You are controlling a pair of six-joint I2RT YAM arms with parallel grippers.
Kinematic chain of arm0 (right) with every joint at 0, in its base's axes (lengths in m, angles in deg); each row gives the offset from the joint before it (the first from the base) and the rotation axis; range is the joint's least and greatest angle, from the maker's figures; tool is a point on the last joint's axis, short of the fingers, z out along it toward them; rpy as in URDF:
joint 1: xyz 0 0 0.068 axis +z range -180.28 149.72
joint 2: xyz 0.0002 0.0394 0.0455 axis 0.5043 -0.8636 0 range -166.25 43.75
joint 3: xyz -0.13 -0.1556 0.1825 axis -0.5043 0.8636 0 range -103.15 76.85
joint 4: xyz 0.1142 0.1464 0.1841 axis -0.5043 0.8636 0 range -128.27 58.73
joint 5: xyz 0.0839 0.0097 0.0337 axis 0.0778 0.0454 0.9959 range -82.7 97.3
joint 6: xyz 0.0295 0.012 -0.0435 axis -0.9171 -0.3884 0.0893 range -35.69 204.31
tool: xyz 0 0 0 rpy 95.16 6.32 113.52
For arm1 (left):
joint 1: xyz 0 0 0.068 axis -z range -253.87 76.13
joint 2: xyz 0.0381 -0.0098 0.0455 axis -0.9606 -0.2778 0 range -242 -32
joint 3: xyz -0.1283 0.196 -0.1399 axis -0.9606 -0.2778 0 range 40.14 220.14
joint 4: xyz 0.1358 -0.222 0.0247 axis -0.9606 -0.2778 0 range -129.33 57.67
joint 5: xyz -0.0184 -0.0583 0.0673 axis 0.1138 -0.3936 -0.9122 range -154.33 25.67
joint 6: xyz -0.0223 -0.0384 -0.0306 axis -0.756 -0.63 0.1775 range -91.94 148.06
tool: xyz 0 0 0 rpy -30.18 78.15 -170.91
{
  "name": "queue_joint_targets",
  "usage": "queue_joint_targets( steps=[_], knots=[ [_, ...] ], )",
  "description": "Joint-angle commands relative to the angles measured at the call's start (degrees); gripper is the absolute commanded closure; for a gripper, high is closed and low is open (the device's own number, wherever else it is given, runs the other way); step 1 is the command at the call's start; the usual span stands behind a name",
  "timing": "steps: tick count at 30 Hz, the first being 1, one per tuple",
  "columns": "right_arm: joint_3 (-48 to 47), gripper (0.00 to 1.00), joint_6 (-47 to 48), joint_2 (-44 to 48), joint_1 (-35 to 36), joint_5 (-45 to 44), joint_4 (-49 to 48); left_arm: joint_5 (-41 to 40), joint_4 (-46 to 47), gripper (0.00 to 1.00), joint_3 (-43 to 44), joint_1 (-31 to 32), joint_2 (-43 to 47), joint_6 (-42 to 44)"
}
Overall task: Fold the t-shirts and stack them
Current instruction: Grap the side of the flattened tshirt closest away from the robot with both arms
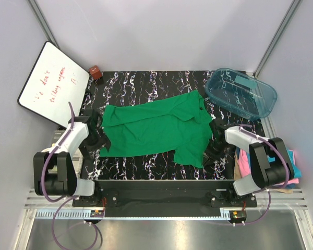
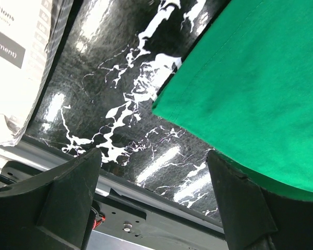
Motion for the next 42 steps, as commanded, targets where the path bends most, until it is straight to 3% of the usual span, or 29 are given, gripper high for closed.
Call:
queue_joint_targets(
  steps=[1,5,6,7,9,14,27,30,31,32,33,42],
  knots=[
    [-3.3,1.00,1.8,-1.3,-0.2,1.1,-1.0,0.5,0.6,0.12,2.3,-0.2,-2.5,1.4],
    [-6.1,1.00,3.2,0.2,-0.2,0.7,0.4,1.8,1.0,0.14,2.6,-0.3,-5.7,1.9],
    [-6.7,1.00,3.4,1.0,-0.2,0.7,0.7,1.7,1.2,0.21,2.6,-0.2,-6.0,2.0],
    [-7.4,1.00,3.6,1.5,-0.2,0.7,1.6,1.9,1.5,0.40,2.6,-0.2,-6.5,2.3],
    [-9.4,1.00,3.9,2.3,-0.2,0.8,2.2,2.5,1.9,0.47,3.1,-0.3,-8.1,2.8],
    [-13.2,1.00,4.8,3.3,-0.2,0.8,4.0,2.9,3.2,0.40,3.8,-0.3,-11.6,3.2],
    [-16.9,1.00,5.5,2.9,-0.2,3.2,4.5,1.9,8.0,0.41,5.6,-0.3,-19.3,3.4],
    [-17.1,1.00,5.5,2.7,-0.2,3.2,4.4,1.7,8.6,0.58,6.8,-0.3,-21.3,3.9],
    [-17.2,1.00,5.6,2.5,-0.3,3.3,4.5,1.7,8.7,0.84,7.1,-0.3,-21.8,3.9],
    [-17.4,1.00,5.6,2.5,-0.3,3.3,4.5,1.7,8.7,0.96,7.7,-0.3,-23.0,4.1],
    [-17.5,1.00,5.6,2.6,-0.2,3.5,4.4,1.7,8.7,1.00,7.9,-0.3,-23.3,4.3],
    [-21.4,1.00,7.5,5.9,-0.2,3.6,5.5,2.1,3.8,1.00,10.8,-0.2,-13.2,5.9]
  ],
)
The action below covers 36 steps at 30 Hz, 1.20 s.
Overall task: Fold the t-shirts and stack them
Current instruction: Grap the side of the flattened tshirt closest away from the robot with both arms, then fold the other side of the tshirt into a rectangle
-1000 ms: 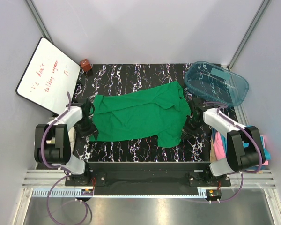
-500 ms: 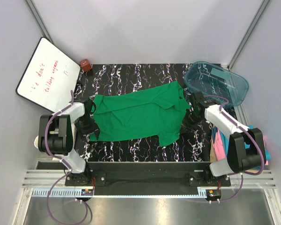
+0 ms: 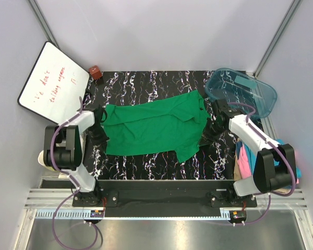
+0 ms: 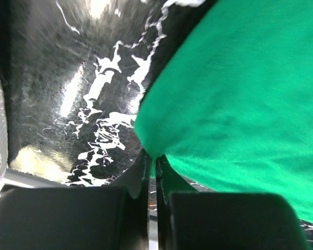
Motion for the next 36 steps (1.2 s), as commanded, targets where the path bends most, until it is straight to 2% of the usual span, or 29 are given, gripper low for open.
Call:
queue_joint_targets(
  steps=[1,4,8,15,22,31,34,35,36],
  knots=[
    [-4.9,1.00,2.4,4.2,-0.1,0.6,0.7,-1.4,0.4,1.00,4.4,-0.3,8.7,1.3],
    [-8.2,1.00,4.0,4.6,-0.1,-1.0,0.6,-2.1,-1.7,1.00,8.1,-0.2,11.4,1.7],
    [-14.1,1.00,6.6,0.4,-0.1,-3.4,0.5,-2.1,-2.1,1.00,12.8,-0.3,10.7,2.2],
    [-27.5,1.00,11.9,-12.4,-1.1,-4.6,0.2,-0.3,-2.5,1.00,23.4,-0.3,0.2,2.5],
    [-39.2,1.00,13.3,-27.0,-2.7,-3.6,0.0,-0.4,-3.6,1.00,32.0,-0.3,-10.6,2.4],
    [-52.9,1.00,12.2,-37.5,-5.9,1.0,0.2,-0.6,-5.0,1.00,39.8,-1.7,-18.6,2.5],
    [-56.3,1.00,11.5,-41.2,-6.5,2.6,0.4,-0.2,-6.2,0.83,43.1,-2.3,-22.1,3.3],
    [-57.8,1.00,11.2,-42.0,-6.5,2.9,0.4,-0.1,-7.1,0.68,43.9,-2.7,-23.8,3.9],
    [-58.6,1.00,10.9,-43.7,-6.5,3.4,0.3,0.0,-7.7,0.44,45.6,-2.8,-24.5,4.0]
  ],
)
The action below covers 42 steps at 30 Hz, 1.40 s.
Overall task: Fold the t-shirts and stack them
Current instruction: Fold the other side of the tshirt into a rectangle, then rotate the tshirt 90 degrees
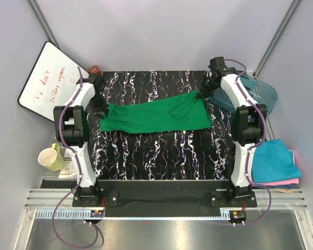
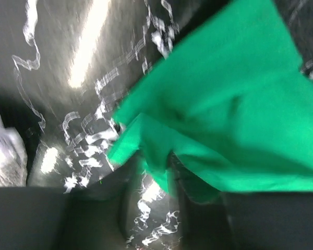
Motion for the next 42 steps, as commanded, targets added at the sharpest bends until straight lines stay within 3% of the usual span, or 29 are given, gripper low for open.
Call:
queue_joint_targets(
  steps=[1,3,5,11,15,19,21,25,26,28,33,42],
  knots=[
    [-5.5,1.00,-1.1,-5.4,-0.4,4.2,-0.4,-0.2,-2.8,0.29,5.7,-1.2,-4.1,1.7],
    [-8.1,1.00,-1.4,-8.0,-0.4,4.6,-0.4,-0.7,-3.6,0.06,6.6,-1.4,-4.6,1.4],
    [-11.2,0.98,-1.4,-9.8,-0.5,5.2,-0.2,-0.7,-3.9,0.01,6.7,-1.4,-4.4,1.5],
    [-18.2,0.86,-2.5,-17.1,-1.1,3.7,-0.1,0.9,-4.3,0.01,5.2,-1.3,0.0,2.8],
    [-17.2,0.47,-0.7,-11.6,-0.9,0.2,-3.6,0.8,-4.1,0.01,2.1,-1.1,5.3,4.5],
    [-5.2,0.24,2.6,0.1,-0.9,-0.2,-11.2,0.2,-3.2,0.01,-1.2,-0.8,10.5,7.1],
    [0.3,0.20,3.7,6.4,-0.7,2.5,-15.4,0.6,-2.5,0.01,-3.2,-0.4,13.0,8.0],
    [13.1,0.27,5.1,11.4,0.2,6.1,-15.5,1.1,-1.4,0.01,-5.4,0.9,14.8,9.0],
    [15.4,0.47,6.0,12.1,0.8,6.5,-15.6,1.1,-1.4,0.01,-5.6,2.3,14.7,9.0],
    [20.6,0.97,6.6,13.1,3.1,5.4,-15.5,1.5,-1.1,0.01,-5.8,3.4,14.4,8.4],
    [24.7,1.00,8.1,11.9,9.6,-2.4,-15.0,1.6,-0.8,0.01,-6.2,5.6,13.5,7.4],
    [17.8,1.00,8.0,2.5,10.6,-5.3,-10.7,1.3,-0.9,0.01,-8.5,7.0,13.7,7.1]
  ],
)
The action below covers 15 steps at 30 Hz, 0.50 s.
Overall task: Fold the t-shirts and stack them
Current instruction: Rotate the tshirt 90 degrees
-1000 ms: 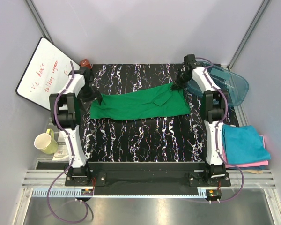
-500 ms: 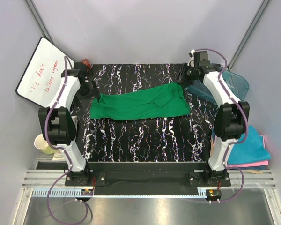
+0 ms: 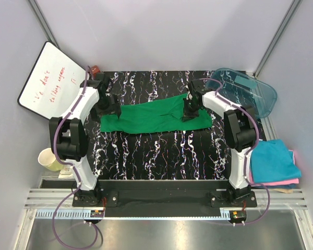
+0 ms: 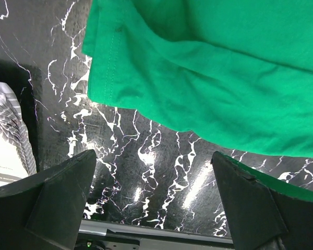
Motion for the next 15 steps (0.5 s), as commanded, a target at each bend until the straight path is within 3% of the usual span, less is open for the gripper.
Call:
queue_joint_targets(
  steps=[1,15],
  knots=[
    [-6.1,1.00,1.5,-2.9,-0.8,-3.1,2.2,0.4,0.9,0.01,-0.8,0.1,0.3,-0.2],
    [-16.3,1.00,-0.6,-10.2,-0.8,-4.3,2.8,-0.9,1.1,0.01,-2.3,0.1,0.6,0.4]
  ],
)
